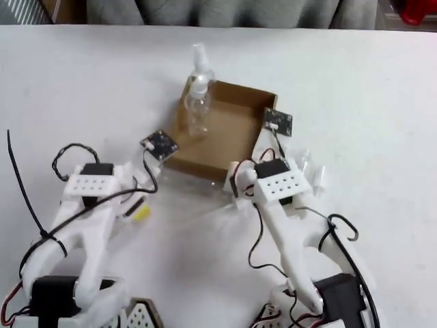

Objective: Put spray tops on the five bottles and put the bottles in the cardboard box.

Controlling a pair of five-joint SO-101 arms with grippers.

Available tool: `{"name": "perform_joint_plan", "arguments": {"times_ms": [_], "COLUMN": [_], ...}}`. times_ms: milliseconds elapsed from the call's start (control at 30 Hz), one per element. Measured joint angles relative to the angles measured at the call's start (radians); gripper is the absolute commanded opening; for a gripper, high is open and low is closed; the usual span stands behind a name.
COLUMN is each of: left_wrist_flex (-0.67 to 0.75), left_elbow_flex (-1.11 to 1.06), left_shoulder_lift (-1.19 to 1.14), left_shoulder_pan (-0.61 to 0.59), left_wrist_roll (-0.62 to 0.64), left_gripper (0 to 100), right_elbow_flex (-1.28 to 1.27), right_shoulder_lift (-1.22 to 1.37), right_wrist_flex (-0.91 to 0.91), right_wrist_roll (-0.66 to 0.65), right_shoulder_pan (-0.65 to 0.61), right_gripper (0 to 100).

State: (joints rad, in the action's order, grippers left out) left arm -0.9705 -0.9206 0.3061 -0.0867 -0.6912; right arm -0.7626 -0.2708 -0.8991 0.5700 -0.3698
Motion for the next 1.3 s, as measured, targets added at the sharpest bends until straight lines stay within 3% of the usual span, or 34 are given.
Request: {"name": "perform_joint_plan", "arguments": {"times_ms": [267,567,733,800,1300], "left_wrist_flex": [0.000,0.000,0.000,0.000,0.000], "left_elbow_flex": [0.000,0.000,0.000,0.000,0.000], "left_shoulder_lift": [0.000,0.000,0.000,0.000,0.000], "left_shoulder_pan": [0.000,0.000,0.000,0.000,0.000], "left_wrist_roll": [0.000,0.000,0.000,0.000,-0.025], "left_gripper": [3,3,3,3,3], "right_elbow_flex": [-0.040,0.023,0.037,0.037,0.037], "right_shoulder_lift": [0.008,0.213,0.229,0.221,0.052], "right_wrist_flex": [0.061,0.069,0.051,0.023,-0.269], "right_wrist_roll": [0.014,0.017,0.018,0.017,-0.285], "right_shoulder_pan": [0.000,-0.002,0.008,0.011,0.061], "right_gripper": [19.0,18.9,2.9,2.2,1.5]}}
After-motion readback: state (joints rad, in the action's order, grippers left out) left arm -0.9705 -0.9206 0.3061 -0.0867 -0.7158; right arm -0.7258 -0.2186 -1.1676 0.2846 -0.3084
